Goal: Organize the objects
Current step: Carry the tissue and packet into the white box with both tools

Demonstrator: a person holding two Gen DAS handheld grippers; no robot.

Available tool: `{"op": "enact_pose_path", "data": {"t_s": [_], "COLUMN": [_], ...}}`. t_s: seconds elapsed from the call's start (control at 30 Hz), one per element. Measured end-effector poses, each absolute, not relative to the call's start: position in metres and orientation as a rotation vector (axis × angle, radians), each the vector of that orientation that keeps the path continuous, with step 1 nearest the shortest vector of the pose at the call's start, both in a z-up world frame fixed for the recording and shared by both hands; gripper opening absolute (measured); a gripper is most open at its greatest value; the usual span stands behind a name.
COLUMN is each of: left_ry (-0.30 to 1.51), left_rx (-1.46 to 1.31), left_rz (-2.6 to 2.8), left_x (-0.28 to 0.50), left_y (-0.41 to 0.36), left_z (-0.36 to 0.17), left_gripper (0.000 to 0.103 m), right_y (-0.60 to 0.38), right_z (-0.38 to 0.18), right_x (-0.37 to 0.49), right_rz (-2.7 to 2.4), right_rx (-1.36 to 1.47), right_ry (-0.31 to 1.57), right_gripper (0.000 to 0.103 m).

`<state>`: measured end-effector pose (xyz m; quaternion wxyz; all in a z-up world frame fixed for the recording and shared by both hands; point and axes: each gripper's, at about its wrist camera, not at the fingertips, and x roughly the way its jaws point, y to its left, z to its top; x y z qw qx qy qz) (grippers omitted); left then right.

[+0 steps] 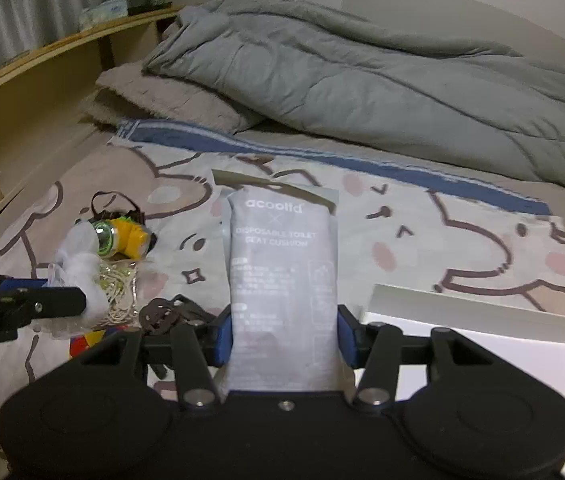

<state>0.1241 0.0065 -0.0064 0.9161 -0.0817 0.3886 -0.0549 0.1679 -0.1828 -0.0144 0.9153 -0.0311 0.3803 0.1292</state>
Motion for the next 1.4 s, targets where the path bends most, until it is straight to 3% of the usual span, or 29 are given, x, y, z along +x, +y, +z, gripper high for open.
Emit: {"op": "enact_pose_path", "data": {"t_s": [0.67, 1.4], "left_ry": [0.776, 1.002], "left_rx": [-0.177, -0.306], "left_rz": [-0.305, -0.526], "left_x": [0.123, 0.103], "left_y": [-0.098, -0.187], "left_z": [-0.013, -0.096], "left_gripper": [0.022, 0.023], "right_y": [-0.304, -0.361], "right_z": [-0.011, -0.082], "right_x": [0.129, 0.098], "right_rz": [0.068, 0.001], "right_rx": [0.023, 0.032], "right_ry": [0.781, 1.003], "right_gripper": [0.052, 0.052]}}
